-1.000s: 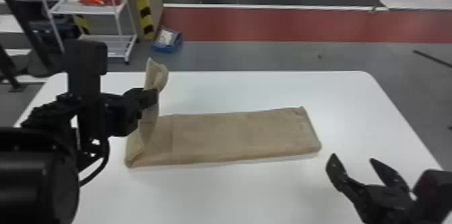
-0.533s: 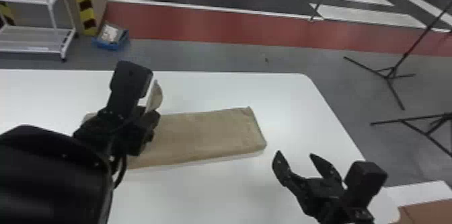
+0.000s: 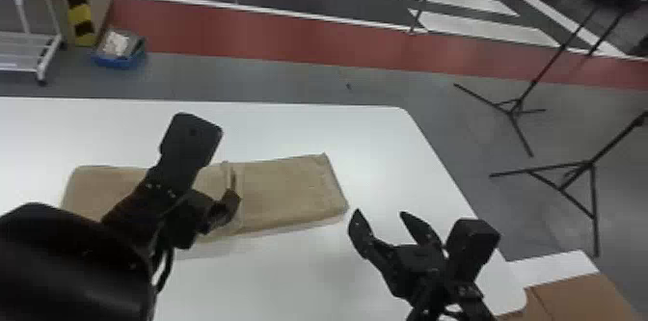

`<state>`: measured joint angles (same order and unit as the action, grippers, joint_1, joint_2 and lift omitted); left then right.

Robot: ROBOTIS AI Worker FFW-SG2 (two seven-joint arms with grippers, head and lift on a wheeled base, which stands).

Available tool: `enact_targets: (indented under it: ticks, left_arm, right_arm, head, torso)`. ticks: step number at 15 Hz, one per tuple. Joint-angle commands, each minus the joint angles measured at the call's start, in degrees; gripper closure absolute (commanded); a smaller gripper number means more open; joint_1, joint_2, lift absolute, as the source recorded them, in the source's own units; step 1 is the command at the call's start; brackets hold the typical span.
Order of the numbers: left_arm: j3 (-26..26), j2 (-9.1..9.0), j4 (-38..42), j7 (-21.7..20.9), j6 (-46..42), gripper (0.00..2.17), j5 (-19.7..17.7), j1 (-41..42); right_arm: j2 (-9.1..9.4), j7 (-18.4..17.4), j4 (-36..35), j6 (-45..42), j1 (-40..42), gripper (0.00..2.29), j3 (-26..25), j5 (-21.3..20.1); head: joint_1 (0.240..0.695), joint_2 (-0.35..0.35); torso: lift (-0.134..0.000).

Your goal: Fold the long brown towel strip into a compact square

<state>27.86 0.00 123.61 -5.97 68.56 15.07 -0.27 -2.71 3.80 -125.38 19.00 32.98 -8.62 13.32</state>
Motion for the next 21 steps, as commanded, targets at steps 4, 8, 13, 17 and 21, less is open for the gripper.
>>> enact_targets:
  ticks: [4, 8, 13, 17, 21]
  left_arm:
    - [-19.8, -0.15, 3.7, 0.6, -21.5, 0.02, -4.8, 13.5]
    - [-32.4, -0.15, 1.0, 0.2, -34.8, 0.02, -13.8, 17.9]
    - [-35.6, -0.15, -7.1, -1.5, -48.4, 0.02, -18.6, 18.9]
    - [-36.3, -0.15, -11.5, -0.8, -58.4, 0.02, -21.8, 20.4]
    - [-36.5, -0.15, -13.0, -1.5, -60.0, 0.02, -24.1, 20.7]
  right_arm:
    - [0.08, 4.2, 5.9, 10.5, -12.4, 0.1, 7.5, -3.5]
    - [0.69, 7.0, 10.2, 12.1, -17.9, 0.11, 12.8, -5.9]
    - [0.96, 9.3, 15.4, 11.6, -22.5, 0.11, 17.5, -8.4]
    - [1.13, 9.2, 19.5, 12.1, -25.0, 0.12, 19.5, -10.4]
    - [1.13, 9.2, 22.5, 11.9, -26.0, 0.13, 19.7, -11.8]
  head:
    - [0.695, -0.181]
    - [0.695, 0.027]
    - [0.695, 0.173]
    - [0.695, 0.217]
    - [0.695, 0.23]
  torso:
    - [-0.126]
    - [-0.126]
    - [-0.126]
    - [-0.126]
    - [-0.126]
